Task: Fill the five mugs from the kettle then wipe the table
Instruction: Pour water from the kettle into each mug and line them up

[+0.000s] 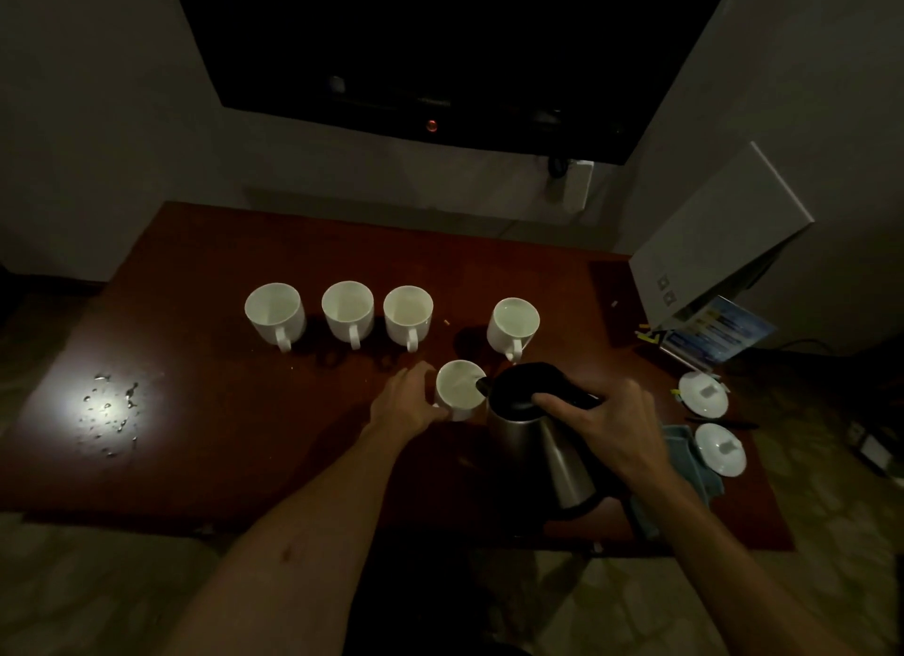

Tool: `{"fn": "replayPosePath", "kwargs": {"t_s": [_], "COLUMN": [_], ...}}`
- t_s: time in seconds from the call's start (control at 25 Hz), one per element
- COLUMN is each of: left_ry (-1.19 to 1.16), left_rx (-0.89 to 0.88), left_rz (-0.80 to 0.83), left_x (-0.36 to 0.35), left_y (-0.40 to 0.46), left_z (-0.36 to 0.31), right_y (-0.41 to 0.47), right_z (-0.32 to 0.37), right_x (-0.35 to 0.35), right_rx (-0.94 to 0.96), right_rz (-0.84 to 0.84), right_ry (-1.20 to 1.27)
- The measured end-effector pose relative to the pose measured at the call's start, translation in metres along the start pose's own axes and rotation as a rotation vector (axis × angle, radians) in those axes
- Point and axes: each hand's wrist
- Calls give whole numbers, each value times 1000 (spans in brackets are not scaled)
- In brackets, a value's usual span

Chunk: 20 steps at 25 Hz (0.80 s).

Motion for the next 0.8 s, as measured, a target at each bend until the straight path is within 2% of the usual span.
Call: {"fn": "replayPosePath", "kwargs": {"t_s": [0.28, 0.44, 0.8], "left_ry": [-12, -14, 2], "left_rx": [-19, -21, -26], "left_rz": [-7, 2, 11], "left_x": [3, 3, 6], "left_y": [-2, -3, -5], "left_z": [-4, -5, -5], "right_y": [-4, -3, -3], "right_z": [9, 6, 2], "right_x": [5, 5, 2], "right_rx": [20, 0, -30], "right_rz": [-16, 37, 30], "right_ry": [49, 19, -31]}}
Point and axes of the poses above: each hand's wrist, its own y-axis towards the middle knuckle, its own x-axis out of the back of the hand, z = x × y, and after that the axes turned 13 degrees about -z, right-handed
